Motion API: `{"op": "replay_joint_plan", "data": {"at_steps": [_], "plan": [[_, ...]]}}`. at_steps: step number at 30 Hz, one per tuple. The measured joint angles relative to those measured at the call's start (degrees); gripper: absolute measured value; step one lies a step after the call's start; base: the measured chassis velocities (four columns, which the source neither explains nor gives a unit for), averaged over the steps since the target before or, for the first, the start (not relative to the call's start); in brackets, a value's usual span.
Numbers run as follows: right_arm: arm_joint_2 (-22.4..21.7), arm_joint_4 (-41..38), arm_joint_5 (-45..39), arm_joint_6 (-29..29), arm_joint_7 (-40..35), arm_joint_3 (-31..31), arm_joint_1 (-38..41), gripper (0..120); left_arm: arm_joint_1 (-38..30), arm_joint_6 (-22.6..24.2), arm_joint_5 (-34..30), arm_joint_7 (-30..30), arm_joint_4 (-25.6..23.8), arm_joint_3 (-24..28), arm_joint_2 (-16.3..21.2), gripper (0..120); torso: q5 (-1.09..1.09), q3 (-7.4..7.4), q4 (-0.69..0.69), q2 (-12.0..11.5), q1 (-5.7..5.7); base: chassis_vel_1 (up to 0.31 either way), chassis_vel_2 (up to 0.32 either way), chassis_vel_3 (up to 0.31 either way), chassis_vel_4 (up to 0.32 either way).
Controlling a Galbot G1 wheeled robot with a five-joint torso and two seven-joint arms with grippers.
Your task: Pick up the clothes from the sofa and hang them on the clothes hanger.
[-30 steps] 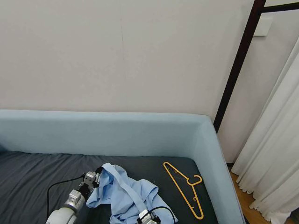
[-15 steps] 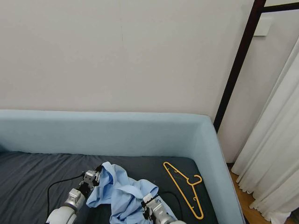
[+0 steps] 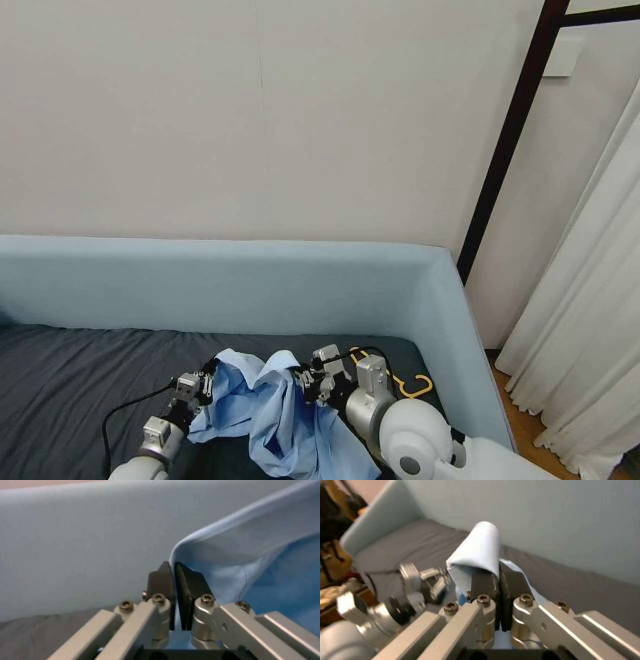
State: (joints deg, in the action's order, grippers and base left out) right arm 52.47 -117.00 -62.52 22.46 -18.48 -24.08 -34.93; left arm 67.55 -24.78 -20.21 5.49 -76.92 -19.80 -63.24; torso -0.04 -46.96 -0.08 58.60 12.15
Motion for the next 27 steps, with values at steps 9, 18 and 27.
{"op": "replay_joint_plan", "data": {"at_steps": [9,18,27], "plan": [[-1.47,1.77,1.51,-5.53,11.31,1.05,3.03,0,2.86,-4.36,-0.91,1.74,-0.56,-0.51,-0.86,39,0.0,0.0,0.01,0.0,0.0,0.0,0.0,0.0,0.0],[-2.66,2.85,2.57,-8.64,18.02,0.71,5.96,0,3.89,-7.71,-8.31,8.04,-1.2,-2.44,0.72,73,0.0,0.0,0.01,0.0,0.0,0.0,0.0,0.0,0.0],[-2.23,3.28,2.07,-8.71,18.19,0.02,9.77,0,2.55,-8.68,-13.53,20.75,3.07,-2.88,2.25,99,-0.01,0.0,0.01,0.0,0.0,0.0,0.0,0.0,0.0]]}}
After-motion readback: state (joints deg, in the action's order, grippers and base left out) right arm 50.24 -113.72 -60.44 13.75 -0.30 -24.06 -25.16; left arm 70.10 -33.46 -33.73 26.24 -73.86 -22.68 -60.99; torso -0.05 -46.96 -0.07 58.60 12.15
